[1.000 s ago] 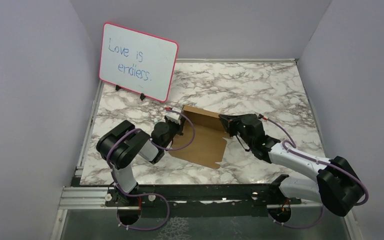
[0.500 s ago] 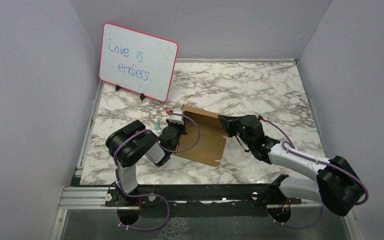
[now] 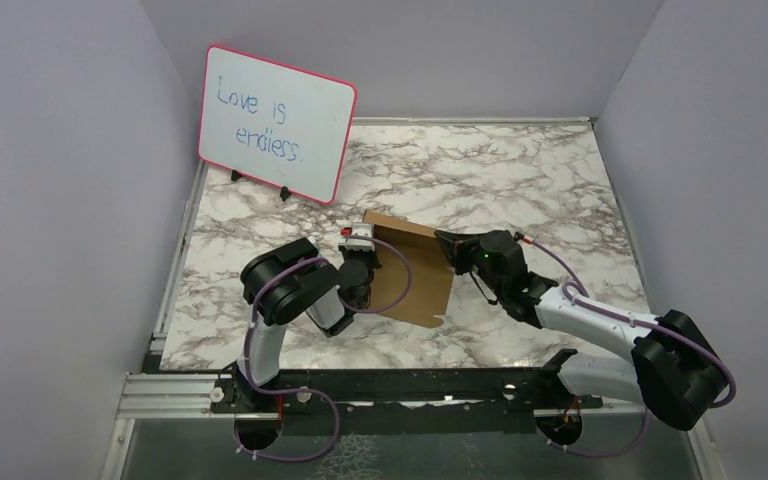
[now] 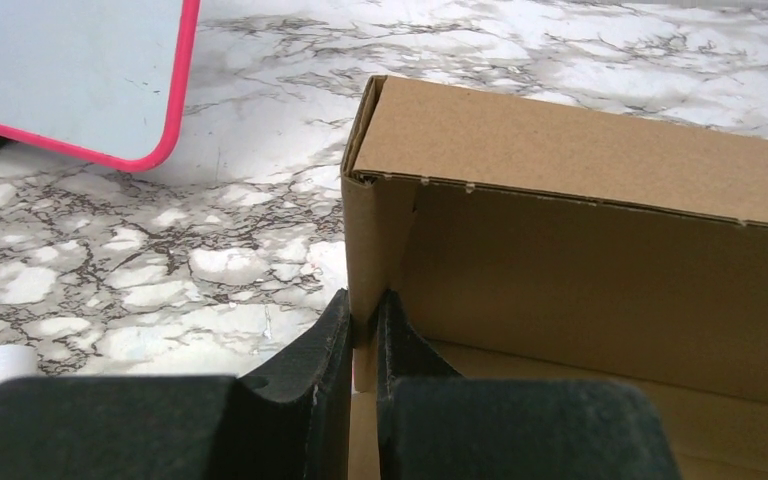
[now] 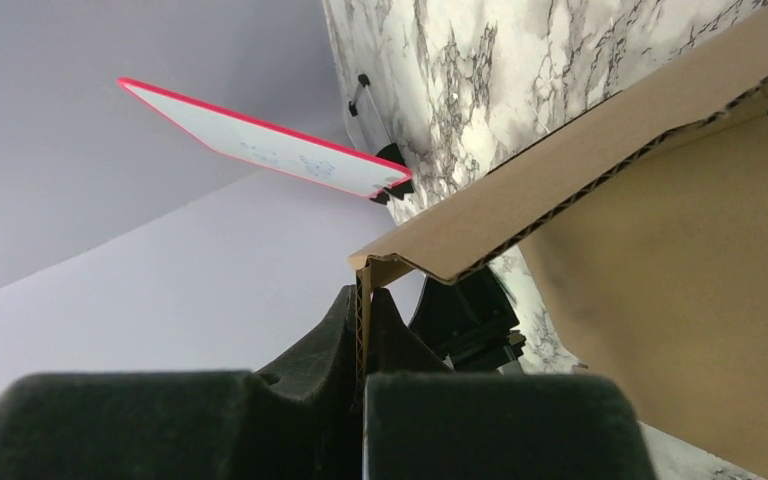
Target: Fold the paper box
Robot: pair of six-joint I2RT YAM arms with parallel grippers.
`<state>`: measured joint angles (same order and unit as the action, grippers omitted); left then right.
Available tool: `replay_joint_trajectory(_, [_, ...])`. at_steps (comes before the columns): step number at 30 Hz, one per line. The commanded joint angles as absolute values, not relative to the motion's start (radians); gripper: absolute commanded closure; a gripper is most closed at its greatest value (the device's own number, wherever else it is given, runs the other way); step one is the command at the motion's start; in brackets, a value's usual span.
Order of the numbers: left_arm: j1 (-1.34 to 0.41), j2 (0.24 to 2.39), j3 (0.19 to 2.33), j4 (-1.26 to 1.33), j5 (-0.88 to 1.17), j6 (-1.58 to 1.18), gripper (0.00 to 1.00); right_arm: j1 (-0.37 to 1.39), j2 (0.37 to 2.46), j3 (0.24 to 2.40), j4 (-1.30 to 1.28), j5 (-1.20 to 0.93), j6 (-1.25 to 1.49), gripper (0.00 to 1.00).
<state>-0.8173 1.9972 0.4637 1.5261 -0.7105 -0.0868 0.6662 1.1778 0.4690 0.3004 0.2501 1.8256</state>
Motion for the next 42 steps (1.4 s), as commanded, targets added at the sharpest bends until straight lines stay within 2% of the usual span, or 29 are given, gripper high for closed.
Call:
replay_joint_trajectory(1, [-0.799, 1.99, 0.479, 1.528, -0.962, -0.096, 1.0, 0.678, 1.183, 0.443, 0.276, 0.222, 1.822, 0.99])
replay_joint_trajectory(9, [-0.799, 1.921, 0.528, 1.261, -0.993, -0.281, 1.0, 0.68, 1.2, 0.424, 0.313, 0.187, 1.845, 0.99])
replay_joint_trajectory(14, [-0.799, 1.917, 0.541, 1.215, -0.987, -0.302, 1.0, 0.681, 1.2, 0.417, 0.326, 0.186, 1.856, 0.99])
replay_joint_trajectory(19, [-0.799, 1.914, 0.506, 1.221, -0.937, -0.302, 0.94, 0.68, 1.196, 0.427, 0.325, 0.214, 1.853, 0.98])
replay_joint_trajectory(29, [-0.794, 1.903, 0.369, 1.504, -0.793, -0.182, 0.72, 0.681, 1.2, 0.445, 0.306, 0.25, 1.865, 0.98])
replay_joint_trajectory(42, [-0.78, 1.867, 0.304, 1.638, -0.781, -0.113, 0.6, 0.68, 1.172, 0.439, 0.289, 0.279, 1.837, 0.98])
